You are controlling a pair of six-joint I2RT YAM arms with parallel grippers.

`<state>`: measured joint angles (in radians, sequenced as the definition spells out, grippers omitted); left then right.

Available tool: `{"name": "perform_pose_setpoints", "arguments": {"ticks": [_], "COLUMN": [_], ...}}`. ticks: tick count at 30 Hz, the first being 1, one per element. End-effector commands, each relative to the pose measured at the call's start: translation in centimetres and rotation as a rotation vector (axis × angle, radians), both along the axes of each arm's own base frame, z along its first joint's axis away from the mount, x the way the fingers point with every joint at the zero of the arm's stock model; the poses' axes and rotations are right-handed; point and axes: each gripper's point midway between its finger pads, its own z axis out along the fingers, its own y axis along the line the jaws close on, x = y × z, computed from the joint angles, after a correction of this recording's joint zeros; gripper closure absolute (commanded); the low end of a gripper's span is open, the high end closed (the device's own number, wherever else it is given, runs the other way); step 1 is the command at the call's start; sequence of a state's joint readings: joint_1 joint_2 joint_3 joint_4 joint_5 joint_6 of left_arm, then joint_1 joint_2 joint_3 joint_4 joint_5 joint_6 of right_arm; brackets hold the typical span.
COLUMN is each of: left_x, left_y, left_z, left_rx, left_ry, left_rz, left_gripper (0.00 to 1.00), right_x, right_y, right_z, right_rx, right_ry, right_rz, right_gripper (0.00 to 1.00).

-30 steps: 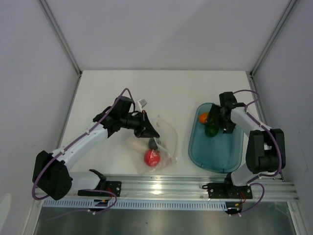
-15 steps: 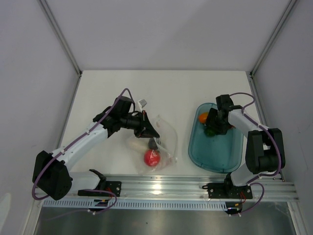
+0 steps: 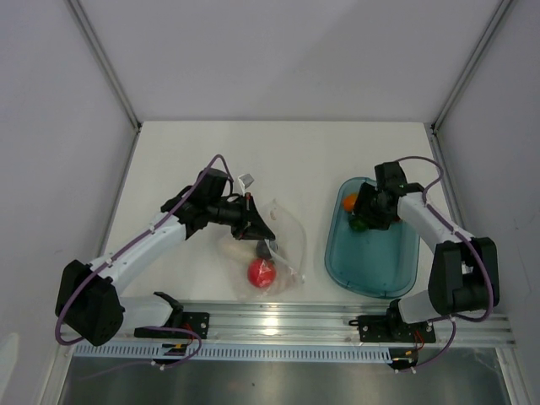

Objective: Place the food in the zip-top bag and seal the zipper
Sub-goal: Pick up the fake fruit from the bin, then place the fake fruit in the zipper food storage bag.

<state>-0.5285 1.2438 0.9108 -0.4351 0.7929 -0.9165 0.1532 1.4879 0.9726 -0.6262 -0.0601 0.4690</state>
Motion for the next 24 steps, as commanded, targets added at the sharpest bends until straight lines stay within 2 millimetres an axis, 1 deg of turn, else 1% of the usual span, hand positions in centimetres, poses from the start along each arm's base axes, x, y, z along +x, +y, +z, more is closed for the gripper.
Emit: {"name": "perform_pose_setpoints", "arguments": {"ticks": [1,2,3,4,5,6,7,8,9,10,11,12,13,14,15,17,18,20,21,22,24], "left_x": [0.2,0.2,0.3,0.3,0.4,0.6,0.5,0.8,1.0,1.1,1.3,1.3,1.2,1.1,1.0,0.9,1.0,1.0,0.9,0.9,0.9], "left_y": [-0.3,-0.3,-0.3,-0.3,-0.4,-0.5,-0.3,-0.5,-0.5,-0.4,-0.4,-0.4,-0.4,-0.6,-0.6,-0.6,-0.6,-0.6,-0.5,-0.4,-0.2], "left_z": [1.1,1.1,1.2,0.9,0.9,1.3,1.0,1.5,1.9,1.8,1.7,1.5,1.4,1.6,1.2,1.2,1.1,1.3,1.5,1.5,1.5], "left_rx": [-0.041,-0.043,-0.045,-0.042,-0.045,-0.050,-0.032,-0.033,-0.033,-0.023,-0.016,-0.013,-0.015,-0.038,-0.045,-0.053,-0.049,-0.052,-0.055,-0.054,-0.045], "left_ry": [-0.032,-0.029,-0.033,-0.022,-0.025,-0.038,-0.010,-0.030,-0.046,-0.046,-0.052,-0.044,-0.033,-0.029,-0.018,-0.012,-0.012,-0.018,-0.024,-0.029,-0.038], "left_rz": [-0.016,-0.012,-0.012,-0.014,-0.017,-0.022,-0.025,-0.042,-0.047,-0.046,-0.045,-0.042,-0.039,-0.034,-0.032,-0.029,-0.025,-0.019,-0.016,-0.011,0.005], "left_gripper": [1.00,0.99,0.99,0.99,0.99,0.99,0.99,1.00,0.99,0.99,1.00,0.99,0.99,0.99,0.99,0.99,0.99,0.99,1.00,0.99,0.99], "right_x": [0.4,0.4,0.5,0.5,0.3,0.6,0.4,0.3,-0.2,-0.6,-1.0,-1.7,-2.1,-2.4,-3.4,-4.2,-5.0,-5.8,-6.2,-7.0,-7.6], "right_y": [1.4,2.2,2.6,3.2,4.6,5.3,6.0,6.7,8.5,9.4,10.3,11.9,12.7,13.3,14.5,15.7,16.7,17.8,18.2,18.9,19.5], "right_z": [4.1,5.0,6.3,7.2,8.4,9.7,11.2,12.4,13.9,15.3,16.1,17.4,18.2,18.8,19.3,19.9,20.0,19.8,19.7,19.6,19.1], "right_rx": [0.053,0.081,0.103,0.125,0.182,0.200,0.223,0.249,0.312,0.344,0.376,0.434,0.459,0.482,0.529,0.585,0.609,0.633,0.637,0.652,0.656], "right_ry": [-0.101,-0.127,-0.168,-0.198,-0.226,-0.274,-0.320,-0.352,-0.395,-0.435,-0.463,-0.502,-0.518,-0.535,-0.529,-0.529,-0.519,-0.498,-0.488,-0.473,-0.452], "right_rz": [0.051,0.079,0.095,0.119,0.171,0.214,0.247,0.282,0.358,0.396,0.435,0.506,0.533,0.564,0.619,0.667,0.707,0.760,0.778,0.813,0.840], "right_gripper": [1.00,1.00,1.00,1.00,1.00,1.00,1.00,1.00,1.00,1.00,1.00,1.00,1.00,1.00,1.00,1.00,0.99,0.94,0.94,0.94,0.92]}}
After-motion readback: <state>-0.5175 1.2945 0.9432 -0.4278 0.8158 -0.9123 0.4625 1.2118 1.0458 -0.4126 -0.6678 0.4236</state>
